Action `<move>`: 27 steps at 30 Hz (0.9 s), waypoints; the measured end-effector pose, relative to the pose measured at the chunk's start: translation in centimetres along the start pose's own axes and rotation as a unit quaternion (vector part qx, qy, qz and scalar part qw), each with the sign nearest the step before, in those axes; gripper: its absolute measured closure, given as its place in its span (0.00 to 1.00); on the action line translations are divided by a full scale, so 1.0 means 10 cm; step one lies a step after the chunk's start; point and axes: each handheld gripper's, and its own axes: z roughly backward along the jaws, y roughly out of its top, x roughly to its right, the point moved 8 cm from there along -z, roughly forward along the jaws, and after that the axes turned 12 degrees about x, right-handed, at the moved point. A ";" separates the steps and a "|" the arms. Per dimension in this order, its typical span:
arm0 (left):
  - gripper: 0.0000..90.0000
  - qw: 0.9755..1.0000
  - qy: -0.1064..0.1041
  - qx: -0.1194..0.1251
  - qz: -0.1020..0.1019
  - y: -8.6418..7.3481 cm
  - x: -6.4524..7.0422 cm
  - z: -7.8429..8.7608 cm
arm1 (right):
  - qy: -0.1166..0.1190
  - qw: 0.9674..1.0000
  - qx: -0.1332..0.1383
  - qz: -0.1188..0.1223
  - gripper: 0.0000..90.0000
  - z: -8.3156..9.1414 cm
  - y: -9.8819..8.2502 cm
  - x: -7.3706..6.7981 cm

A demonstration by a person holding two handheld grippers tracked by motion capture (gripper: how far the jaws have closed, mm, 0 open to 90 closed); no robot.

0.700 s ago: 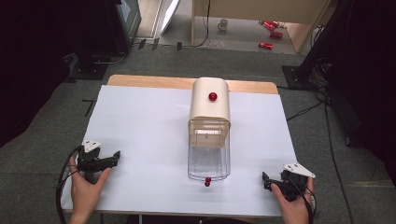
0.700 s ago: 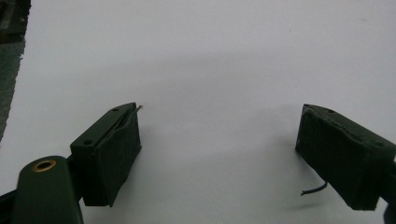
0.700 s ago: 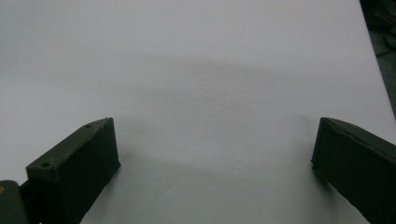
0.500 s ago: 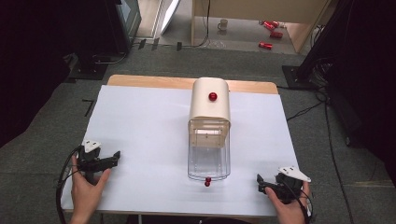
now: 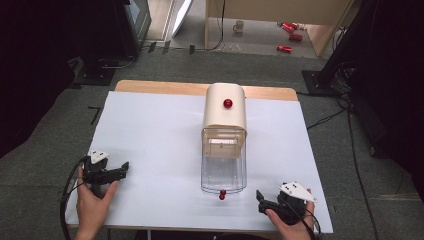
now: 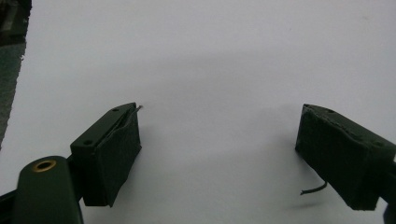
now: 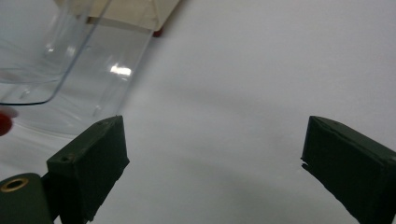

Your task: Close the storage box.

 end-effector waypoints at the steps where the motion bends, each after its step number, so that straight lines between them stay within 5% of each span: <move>1: 0.15 1.000 0.000 0.000 0.000 0.00 0.00 0.00 | 0.004 1.000 0.001 0.001 0.07 0.01 0.01 -0.03; 11: 0.15 1.000 0.000 -0.001 -0.001 0.00 0.00 0.00 | 0.062 0.998 -0.001 0.024 0.04 0.04 0.01 -0.42; 27: 0.15 1.000 0.000 -0.001 -0.001 0.00 0.00 0.00 | 0.094 0.995 0.000 0.033 0.02 -0.14 0.03 -0.82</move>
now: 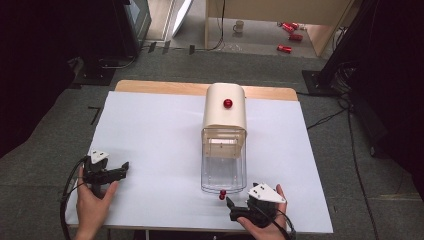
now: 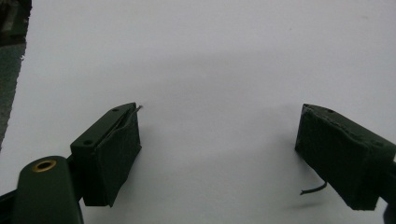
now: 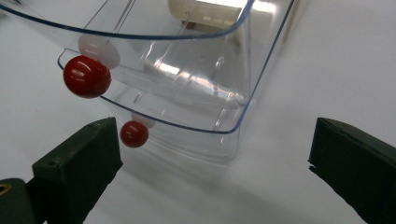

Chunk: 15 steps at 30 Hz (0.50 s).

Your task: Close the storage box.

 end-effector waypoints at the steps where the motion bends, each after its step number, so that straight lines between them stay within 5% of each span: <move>1: 0.15 1.000 0.000 0.000 0.000 0.00 0.00 0.00 | 0.000 1.000 0.001 0.000 0.02 -0.02 0.00 -0.01; 15: 0.15 1.000 0.000 0.000 0.000 0.00 0.00 0.00 | -0.004 1.000 0.008 0.002 0.02 -0.13 0.06 -0.05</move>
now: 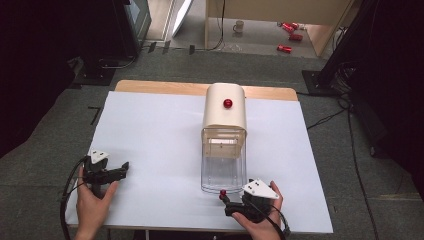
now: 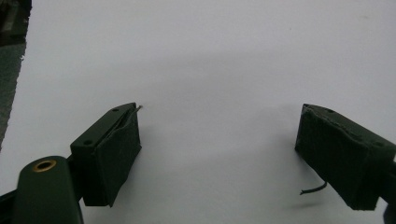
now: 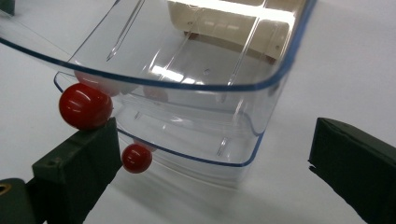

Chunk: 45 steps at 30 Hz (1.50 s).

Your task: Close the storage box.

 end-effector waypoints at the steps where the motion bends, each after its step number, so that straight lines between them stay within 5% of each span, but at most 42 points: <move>1: 0.15 1.000 0.000 0.000 0.000 0.00 0.00 0.00 | 0.001 1.000 0.000 0.000 0.02 0.00 0.00 -0.01; 31: 0.15 1.000 0.000 0.000 0.000 0.00 0.00 0.00 | 0.007 1.000 0.015 -0.002 0.04 0.04 0.35 -0.01; 45: 0.15 1.000 0.000 0.000 0.000 0.00 0.00 0.00 | -0.010 0.999 0.014 -0.027 0.10 0.11 0.25 0.01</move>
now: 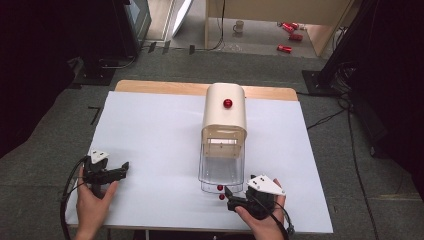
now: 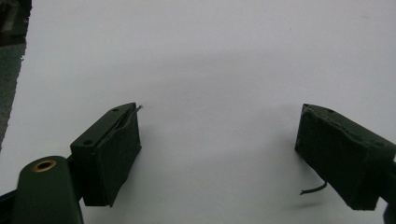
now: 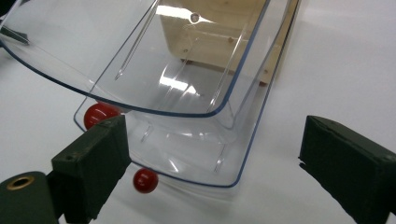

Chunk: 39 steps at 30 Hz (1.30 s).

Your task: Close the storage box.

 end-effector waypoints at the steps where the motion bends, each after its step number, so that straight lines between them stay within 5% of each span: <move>1: 0.15 1.000 0.000 0.000 0.000 0.00 0.00 0.00 | 0.002 1.000 0.001 -0.004 0.13 0.01 -0.01 -0.01; 22: 0.15 1.000 0.000 0.000 -0.001 0.00 0.00 0.00 | -0.001 1.000 0.010 -0.001 0.23 0.06 -0.13 -0.13; 39: 0.15 1.000 0.000 0.000 0.000 0.00 0.00 0.00 | 0.002 0.999 0.039 0.001 0.29 0.07 0.13 -0.07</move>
